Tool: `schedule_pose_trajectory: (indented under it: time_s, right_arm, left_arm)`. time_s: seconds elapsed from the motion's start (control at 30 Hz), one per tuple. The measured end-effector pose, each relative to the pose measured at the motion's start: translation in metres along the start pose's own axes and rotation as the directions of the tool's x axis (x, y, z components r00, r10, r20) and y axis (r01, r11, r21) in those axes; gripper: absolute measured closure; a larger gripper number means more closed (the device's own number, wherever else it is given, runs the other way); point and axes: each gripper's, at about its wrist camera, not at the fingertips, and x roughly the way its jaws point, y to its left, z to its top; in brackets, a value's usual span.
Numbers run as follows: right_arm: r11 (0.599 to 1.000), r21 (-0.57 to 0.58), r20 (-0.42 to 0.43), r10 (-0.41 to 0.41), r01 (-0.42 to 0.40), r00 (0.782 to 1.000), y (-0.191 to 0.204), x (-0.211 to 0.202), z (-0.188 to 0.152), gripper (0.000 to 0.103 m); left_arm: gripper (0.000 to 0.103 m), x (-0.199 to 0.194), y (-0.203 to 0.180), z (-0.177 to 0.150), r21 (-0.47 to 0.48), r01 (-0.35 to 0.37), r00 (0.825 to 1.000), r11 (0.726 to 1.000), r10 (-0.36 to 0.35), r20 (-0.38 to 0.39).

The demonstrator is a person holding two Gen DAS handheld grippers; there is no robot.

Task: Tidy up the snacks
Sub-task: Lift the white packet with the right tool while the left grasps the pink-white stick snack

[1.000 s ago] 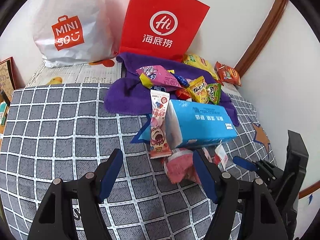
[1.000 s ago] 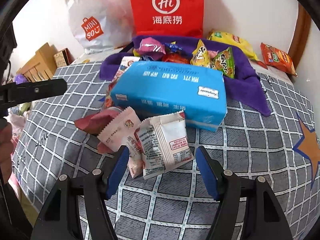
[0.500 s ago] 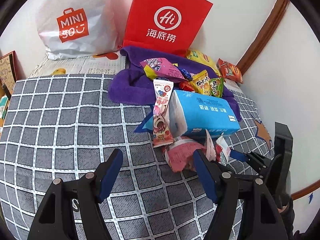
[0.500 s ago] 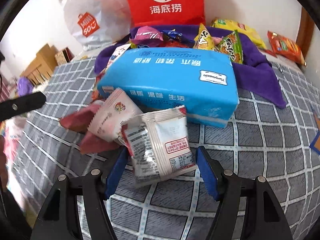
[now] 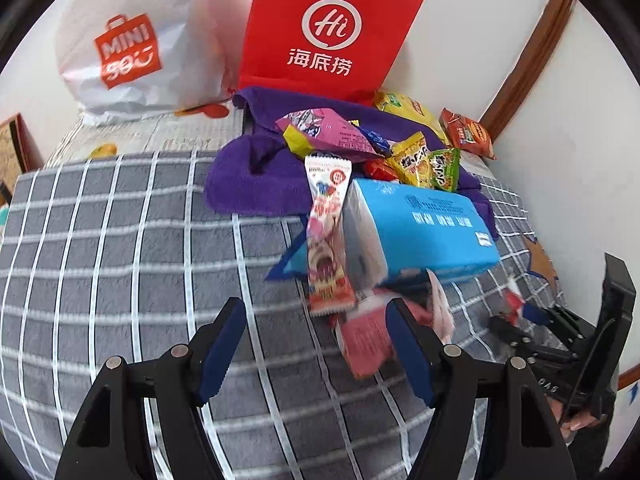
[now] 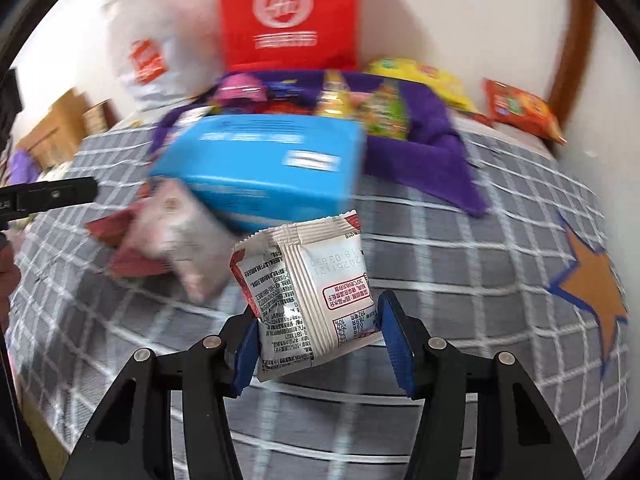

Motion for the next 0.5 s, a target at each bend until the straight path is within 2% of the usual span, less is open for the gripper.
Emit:
schedule_pose_trajectory:
  time_s: [0.13,0.23,0.3,0.37,0.5]
  right_arm:
    - [0.997,0.082,0.018,-0.010,0.008,1.000,-0.019,0.012,-0.005,0.048]
    - [0.997,0.078,0.034,-0.025,0.022,0.999,-0.020,0.016,-0.003,0.048]
    - [0.998,0.054,0.038,-0.044,0.042,0.998,-0.016,0.023,-0.003,0.048]
    - [0.997,0.034,0.046,-0.067,0.065,0.997,-0.014,0.026,-0.004,0.047]
    - [0.997,0.048,0.046,-0.057,0.054,0.997,-0.017,0.027,-0.003,0.047]
  left_arm:
    - [0.033,0.018,0.000,0.015,0.005,-0.023,1.000,1.000,0.023,-0.010]
    - [0.034,0.032,-0.002,0.019,0.030,-0.058,0.998,0.998,0.059,-0.014]
    - [0.034,0.040,0.000,0.018,0.031,-0.076,0.997,0.997,0.076,0.002]
    - [0.034,0.044,0.003,0.017,0.019,-0.057,0.998,0.998,0.056,0.024]
    - [0.044,0.046,0.008,0.014,-0.021,-0.044,0.994,0.999,0.046,0.101]
